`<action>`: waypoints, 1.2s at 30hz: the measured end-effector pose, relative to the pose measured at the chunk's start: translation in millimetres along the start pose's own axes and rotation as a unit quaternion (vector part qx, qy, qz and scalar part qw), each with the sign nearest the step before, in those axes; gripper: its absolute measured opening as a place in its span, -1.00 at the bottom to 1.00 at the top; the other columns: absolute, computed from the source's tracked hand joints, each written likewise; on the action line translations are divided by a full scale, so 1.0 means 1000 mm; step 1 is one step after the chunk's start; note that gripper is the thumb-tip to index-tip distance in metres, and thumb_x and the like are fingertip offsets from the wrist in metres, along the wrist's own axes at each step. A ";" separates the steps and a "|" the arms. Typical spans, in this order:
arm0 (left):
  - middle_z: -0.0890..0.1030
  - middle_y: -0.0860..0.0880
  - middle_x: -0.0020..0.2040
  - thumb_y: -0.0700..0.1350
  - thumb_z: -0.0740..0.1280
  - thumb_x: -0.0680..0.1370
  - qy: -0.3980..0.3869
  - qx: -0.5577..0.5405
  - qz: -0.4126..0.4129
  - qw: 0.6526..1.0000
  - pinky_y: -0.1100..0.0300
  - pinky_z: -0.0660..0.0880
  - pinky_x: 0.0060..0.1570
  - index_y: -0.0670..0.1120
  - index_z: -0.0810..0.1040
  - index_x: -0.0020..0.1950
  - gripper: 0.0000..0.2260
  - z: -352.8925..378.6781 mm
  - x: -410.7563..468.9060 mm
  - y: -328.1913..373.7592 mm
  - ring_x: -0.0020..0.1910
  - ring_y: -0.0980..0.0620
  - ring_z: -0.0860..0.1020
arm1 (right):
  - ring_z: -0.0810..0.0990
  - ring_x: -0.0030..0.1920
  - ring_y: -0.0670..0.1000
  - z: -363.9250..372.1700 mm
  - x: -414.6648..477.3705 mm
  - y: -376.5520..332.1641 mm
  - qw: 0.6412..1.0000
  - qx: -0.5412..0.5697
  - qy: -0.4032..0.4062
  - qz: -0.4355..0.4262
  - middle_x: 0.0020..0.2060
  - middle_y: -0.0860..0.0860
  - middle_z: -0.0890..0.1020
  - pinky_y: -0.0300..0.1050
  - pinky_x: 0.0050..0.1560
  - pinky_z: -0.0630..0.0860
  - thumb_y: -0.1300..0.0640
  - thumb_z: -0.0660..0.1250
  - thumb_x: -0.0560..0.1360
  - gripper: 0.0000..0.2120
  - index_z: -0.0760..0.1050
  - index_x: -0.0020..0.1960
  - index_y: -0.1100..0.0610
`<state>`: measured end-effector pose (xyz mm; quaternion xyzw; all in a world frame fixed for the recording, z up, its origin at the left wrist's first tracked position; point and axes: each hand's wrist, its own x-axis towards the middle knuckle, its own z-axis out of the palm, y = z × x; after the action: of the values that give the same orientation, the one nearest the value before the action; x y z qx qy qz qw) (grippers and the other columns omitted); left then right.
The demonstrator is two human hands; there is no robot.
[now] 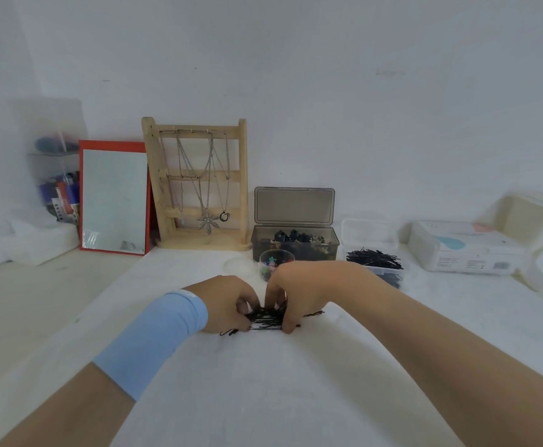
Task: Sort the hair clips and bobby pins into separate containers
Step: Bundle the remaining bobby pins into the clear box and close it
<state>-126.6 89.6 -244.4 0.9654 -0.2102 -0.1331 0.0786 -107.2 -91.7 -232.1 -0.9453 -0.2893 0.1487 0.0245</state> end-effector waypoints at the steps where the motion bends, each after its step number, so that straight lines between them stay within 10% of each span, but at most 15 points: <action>1: 0.58 0.15 0.07 0.05 0.42 0.51 -0.002 -0.004 -0.002 1.000 0.29 0.42 -0.08 0.13 0.53 0.31 -0.63 0.001 -0.001 -0.001 -0.12 0.17 0.51 | 0.52 -0.03 -0.07 0.002 0.000 0.002 1.000 -0.002 0.008 0.001 -0.05 -0.15 0.56 -0.31 -0.25 0.38 -0.03 0.57 0.34 -0.54 0.60 0.22 -0.05; 4: 0.49 0.17 0.16 0.26 0.42 0.41 -0.031 0.037 -0.041 0.998 0.21 0.42 0.05 0.18 0.36 0.43 -0.38 0.001 -0.003 -0.005 0.01 0.11 0.47 | 0.52 0.13 -0.03 0.008 0.000 0.009 1.000 0.017 0.021 0.001 0.15 -0.11 0.55 -0.26 -0.11 0.38 -0.07 0.56 0.35 -0.45 0.53 0.31 -0.10; 8: 0.58 0.11 0.17 -0.02 0.42 0.49 -0.005 0.038 -0.012 0.999 0.32 0.41 -0.16 0.09 0.51 0.37 -0.56 0.002 0.005 0.002 -0.15 0.14 0.51 | 0.49 0.22 -0.03 0.013 -0.001 0.012 0.998 0.038 0.044 -0.014 0.25 -0.11 0.49 -0.19 0.07 0.37 -0.06 0.55 0.36 -0.22 0.32 0.50 -0.03; 13: 0.64 0.13 0.08 -0.14 0.42 0.49 0.018 -0.048 -0.004 0.999 0.26 0.51 0.03 0.04 0.60 0.28 -0.64 0.002 0.012 0.009 -0.01 0.12 0.58 | 0.53 -0.05 -0.04 0.013 -0.003 0.014 0.997 0.024 0.068 -0.031 -0.01 -0.11 0.61 -0.29 -0.19 0.42 -0.07 0.54 0.38 -0.50 0.56 0.29 -0.02; 17: 0.59 0.23 0.11 0.08 0.41 0.44 0.025 -0.125 -0.039 0.991 0.17 0.52 0.11 0.14 0.40 0.33 -0.52 -0.006 0.001 0.007 0.00 0.17 0.57 | 0.47 -0.17 -0.15 0.014 -0.007 0.019 0.996 0.039 0.082 -0.027 -0.22 -0.28 0.49 -0.40 -0.29 0.27 -0.14 0.51 0.39 -0.50 0.57 0.29 -0.04; 21: 0.45 0.15 0.31 0.41 0.46 0.19 -0.041 0.075 -0.111 0.990 0.10 0.45 0.22 0.15 0.30 0.45 -0.11 -0.004 -0.007 0.005 0.22 0.06 0.49 | 0.50 -0.11 -0.09 0.019 -0.004 0.018 0.994 0.045 0.095 -0.018 -0.13 -0.20 0.54 -0.34 -0.25 0.31 -0.20 0.47 0.41 -0.48 0.56 0.31 -0.04; 27: 0.63 0.13 0.05 -0.08 0.43 0.49 0.030 0.015 -0.018 0.999 0.39 0.35 -0.22 0.06 0.61 0.27 -0.66 0.005 0.006 0.006 -0.16 0.18 0.51 | 0.50 -0.20 -0.12 0.015 -0.008 0.012 0.997 0.061 0.029 -0.032 -0.21 -0.21 0.53 -0.26 -0.26 0.34 -0.07 0.50 0.43 -0.57 0.56 0.27 -0.05; 36: 0.49 0.19 0.12 0.06 0.50 0.44 0.050 -0.053 -0.009 0.997 0.27 0.43 0.04 0.09 0.36 0.46 -0.38 0.011 0.008 0.001 -0.01 0.15 0.52 | 0.51 -0.07 -0.03 0.018 -0.013 0.017 0.996 0.051 0.077 0.001 -0.07 -0.11 0.57 -0.16 -0.14 0.43 -0.15 0.48 0.43 -0.54 0.56 0.28 -0.04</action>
<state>-123.5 84.3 -256.1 0.9671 -0.1898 -0.0968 0.1390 -113.2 -113.9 -248.1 -0.9516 -0.2780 0.0897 0.0949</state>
